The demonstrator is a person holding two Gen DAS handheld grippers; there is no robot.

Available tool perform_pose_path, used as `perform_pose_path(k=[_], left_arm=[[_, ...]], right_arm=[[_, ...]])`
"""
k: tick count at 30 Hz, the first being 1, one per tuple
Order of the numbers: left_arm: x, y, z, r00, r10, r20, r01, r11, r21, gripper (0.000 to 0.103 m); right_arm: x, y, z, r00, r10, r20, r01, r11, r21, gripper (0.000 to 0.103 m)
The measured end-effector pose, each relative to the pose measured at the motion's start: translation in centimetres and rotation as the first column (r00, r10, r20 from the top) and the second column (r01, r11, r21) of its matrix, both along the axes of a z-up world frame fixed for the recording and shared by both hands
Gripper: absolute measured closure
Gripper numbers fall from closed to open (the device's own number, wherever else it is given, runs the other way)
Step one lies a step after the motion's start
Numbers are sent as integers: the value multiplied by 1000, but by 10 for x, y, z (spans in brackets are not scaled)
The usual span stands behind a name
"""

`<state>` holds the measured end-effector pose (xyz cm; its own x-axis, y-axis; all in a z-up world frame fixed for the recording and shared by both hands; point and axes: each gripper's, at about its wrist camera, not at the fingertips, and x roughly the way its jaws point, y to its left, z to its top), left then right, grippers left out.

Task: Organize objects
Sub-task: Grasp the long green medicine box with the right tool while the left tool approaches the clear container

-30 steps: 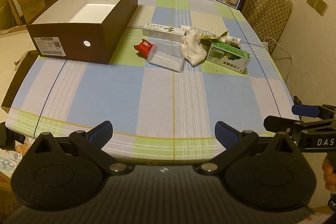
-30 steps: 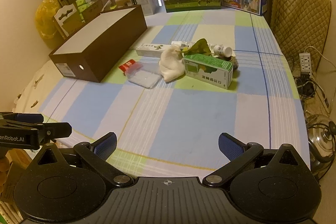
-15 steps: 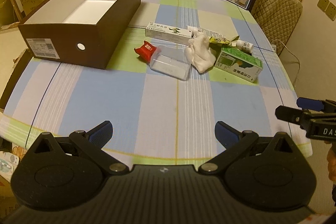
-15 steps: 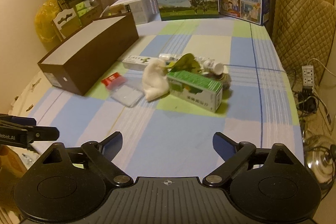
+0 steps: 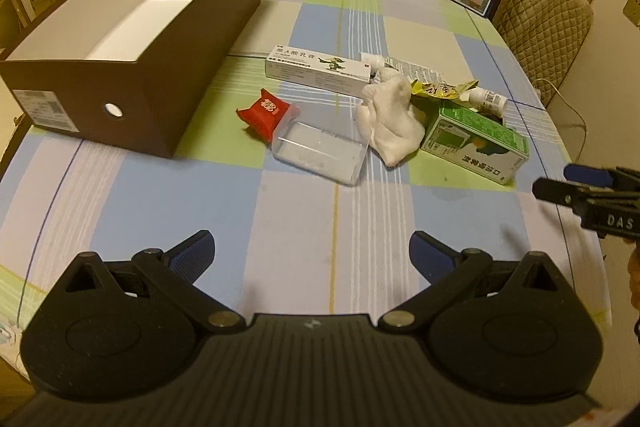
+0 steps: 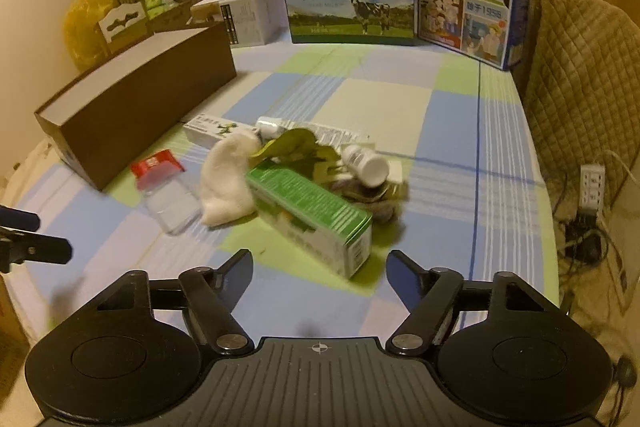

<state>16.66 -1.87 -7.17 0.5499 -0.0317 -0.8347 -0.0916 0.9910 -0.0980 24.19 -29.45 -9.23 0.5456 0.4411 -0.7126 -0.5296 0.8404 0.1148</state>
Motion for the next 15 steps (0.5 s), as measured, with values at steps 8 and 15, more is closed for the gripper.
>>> perform_pose_path(k=[8, 15], left_arm=[[15, -3, -13, 998, 46, -32, -46, 999, 0, 1], [19, 0, -21, 995, 80, -55, -80, 997, 0, 1]], right_arm=[[38, 10, -19, 996, 88, 19, -87, 994, -69, 39], [44, 21, -33, 986, 164, 26, -160, 981, -114, 57]])
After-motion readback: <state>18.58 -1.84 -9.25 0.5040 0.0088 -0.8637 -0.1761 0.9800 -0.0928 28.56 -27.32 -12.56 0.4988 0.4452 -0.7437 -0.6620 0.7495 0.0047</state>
